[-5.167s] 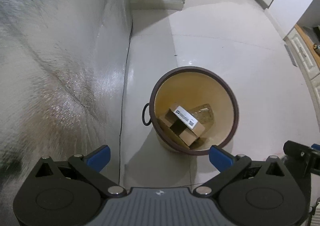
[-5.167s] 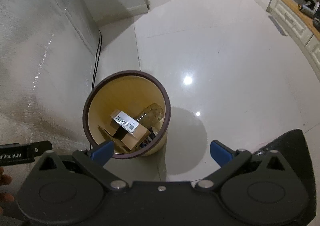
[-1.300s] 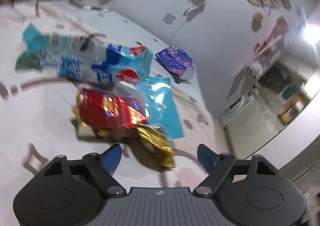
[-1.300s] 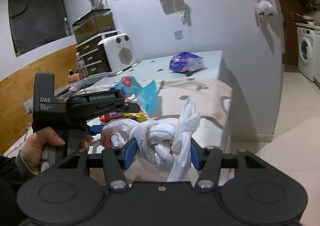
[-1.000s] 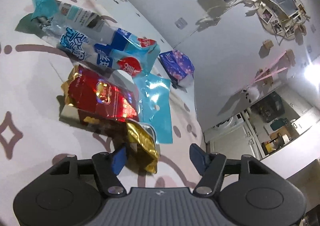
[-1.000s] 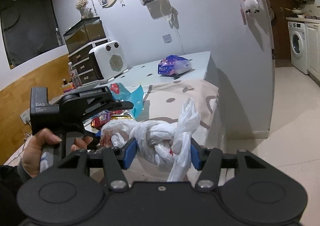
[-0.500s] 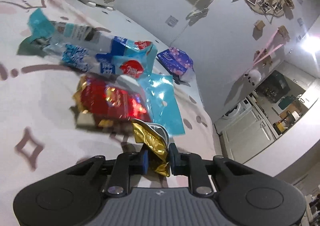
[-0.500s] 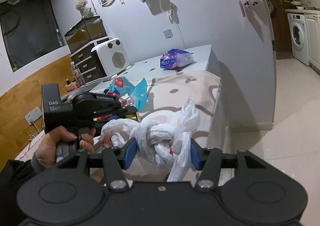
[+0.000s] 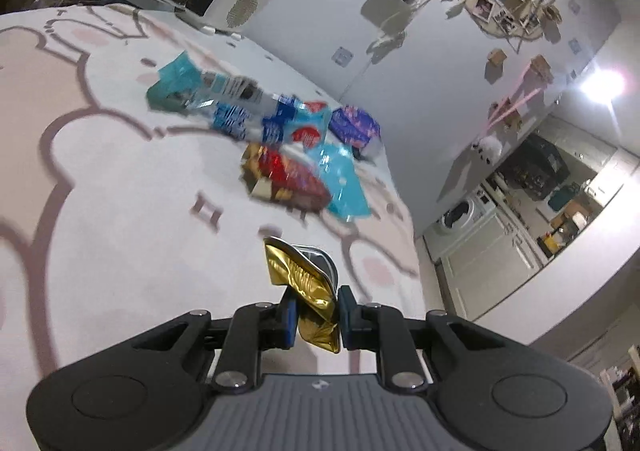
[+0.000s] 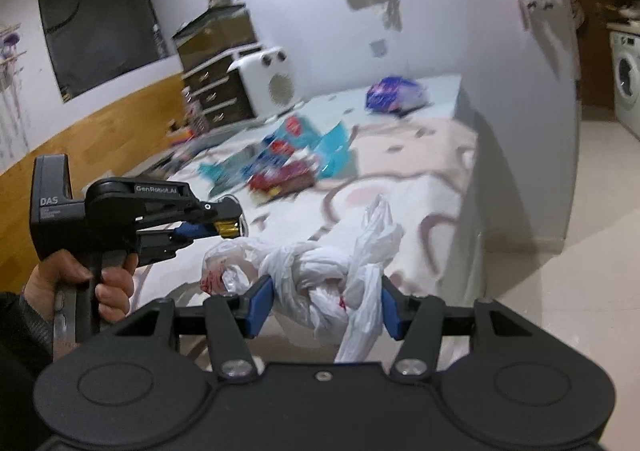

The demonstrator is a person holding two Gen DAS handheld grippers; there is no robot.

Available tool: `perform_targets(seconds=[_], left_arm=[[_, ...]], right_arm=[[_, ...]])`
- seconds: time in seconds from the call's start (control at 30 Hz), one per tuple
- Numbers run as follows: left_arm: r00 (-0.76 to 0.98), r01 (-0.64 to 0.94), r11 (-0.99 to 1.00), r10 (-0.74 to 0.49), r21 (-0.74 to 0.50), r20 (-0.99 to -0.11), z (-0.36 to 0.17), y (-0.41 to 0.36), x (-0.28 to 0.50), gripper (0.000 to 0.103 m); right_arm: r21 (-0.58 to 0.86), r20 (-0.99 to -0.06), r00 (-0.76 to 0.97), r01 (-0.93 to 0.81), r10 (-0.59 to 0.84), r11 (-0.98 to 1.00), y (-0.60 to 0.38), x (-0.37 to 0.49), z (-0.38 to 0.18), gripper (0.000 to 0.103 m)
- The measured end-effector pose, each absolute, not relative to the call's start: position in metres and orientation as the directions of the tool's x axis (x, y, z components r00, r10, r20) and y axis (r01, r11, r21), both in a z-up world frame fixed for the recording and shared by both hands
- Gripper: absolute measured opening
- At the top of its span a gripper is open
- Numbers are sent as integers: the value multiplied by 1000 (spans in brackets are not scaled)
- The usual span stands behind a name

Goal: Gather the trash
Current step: 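Lift the gold wrapper with the left tool while the right tool holds the plastic bag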

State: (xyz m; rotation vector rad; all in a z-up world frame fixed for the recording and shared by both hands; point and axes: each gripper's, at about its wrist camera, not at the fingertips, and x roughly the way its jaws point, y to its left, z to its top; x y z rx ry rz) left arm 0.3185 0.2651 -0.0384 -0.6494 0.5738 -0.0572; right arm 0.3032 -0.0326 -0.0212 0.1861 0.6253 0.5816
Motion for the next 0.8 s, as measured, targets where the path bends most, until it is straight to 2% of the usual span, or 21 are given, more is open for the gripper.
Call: perform_targets(seconds=[0.07, 0.23, 0.5, 0.57, 0.8], left_arm=[[837, -128, 811, -220, -570, -500, -42, 263, 311, 21], [851, -127, 826, -194, -549, -488, -43, 264, 296, 21], [875, -156, 813, -151, -561, -461, -43, 274, 279, 21], [876, -157, 813, -148, -560, -460, -43, 275, 278, 21], [884, -157, 809, -141, -566, -446, -42, 278, 274, 21]], right_arm=[[356, -529, 633, -439, 565, 825, -27, 296, -25, 62], [359, -529, 595, -490, 605, 795, -20, 271, -26, 74], [303, -542, 524, -608, 657, 734, -18, 236, -15, 74], [250, -546, 520, -647, 657, 720, -17, 225, -12, 80], [1, -524, 613, -694, 591, 720, -23, 220, 7, 81]])
